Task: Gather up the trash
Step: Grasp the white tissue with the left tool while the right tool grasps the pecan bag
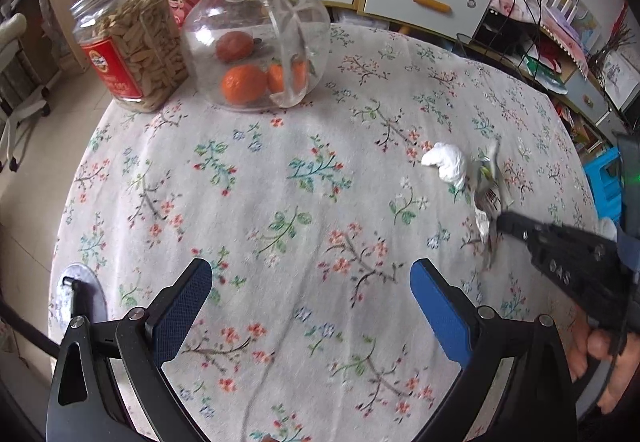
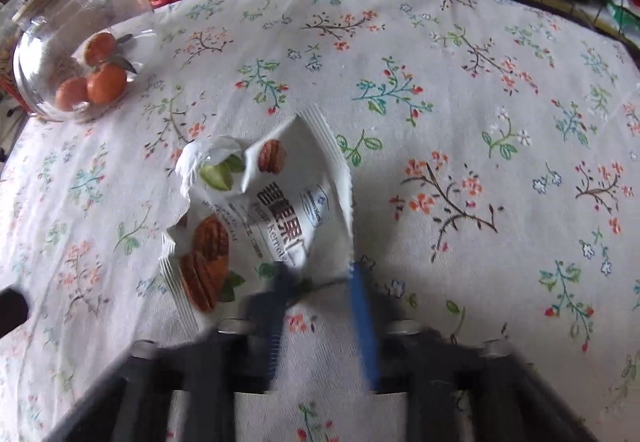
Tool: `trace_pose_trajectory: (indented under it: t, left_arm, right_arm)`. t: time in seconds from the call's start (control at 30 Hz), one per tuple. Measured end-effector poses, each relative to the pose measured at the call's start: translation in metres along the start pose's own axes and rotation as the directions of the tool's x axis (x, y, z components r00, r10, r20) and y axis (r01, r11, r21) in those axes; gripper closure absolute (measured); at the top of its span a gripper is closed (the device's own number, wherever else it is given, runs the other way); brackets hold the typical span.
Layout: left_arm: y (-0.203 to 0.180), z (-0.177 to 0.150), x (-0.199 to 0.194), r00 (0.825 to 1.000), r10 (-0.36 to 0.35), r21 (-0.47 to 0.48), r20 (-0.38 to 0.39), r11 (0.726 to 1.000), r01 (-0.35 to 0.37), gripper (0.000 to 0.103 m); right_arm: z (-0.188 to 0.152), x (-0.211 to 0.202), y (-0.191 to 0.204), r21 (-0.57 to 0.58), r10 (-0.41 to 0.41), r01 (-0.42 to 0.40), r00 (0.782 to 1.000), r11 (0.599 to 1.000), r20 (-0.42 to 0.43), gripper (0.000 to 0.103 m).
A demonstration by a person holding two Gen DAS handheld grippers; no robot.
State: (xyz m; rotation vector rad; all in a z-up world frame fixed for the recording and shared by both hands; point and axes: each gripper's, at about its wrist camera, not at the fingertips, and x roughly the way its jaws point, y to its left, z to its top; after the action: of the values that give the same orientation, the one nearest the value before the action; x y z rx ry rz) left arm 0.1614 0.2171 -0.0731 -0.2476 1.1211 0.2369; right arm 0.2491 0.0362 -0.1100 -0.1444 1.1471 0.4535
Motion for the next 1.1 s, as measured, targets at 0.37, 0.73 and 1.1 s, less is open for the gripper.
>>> trace_pose_trajectory:
  t: [0.37,0.73,1.1]
  left_arm:
    - [-0.029,0.031,0.020,0.993,-0.112,-0.105,0.028,0.988,0.115,0.003]
    - [-0.062,0.057,0.050,0.960,-0.279,-0.237,0.036,0.930,0.280,0.048]
    - [-0.066,0.060,0.051,0.974,-0.225,-0.179,0.004,0.958,0.222,0.082]
  right_arm:
    - [-0.007,-0.012,-0.062,0.136,-0.062,0.068,0.997,0.988,-0.046,0.103]
    - [-0.012,-0.034,-0.084,0.248,-0.007,0.013,1.000,0.969,-0.023,0.053]
    - [-0.013,-0.035,-0.082,0.232,-0.026,0.031,0.999,0.972,-0.024,0.029]
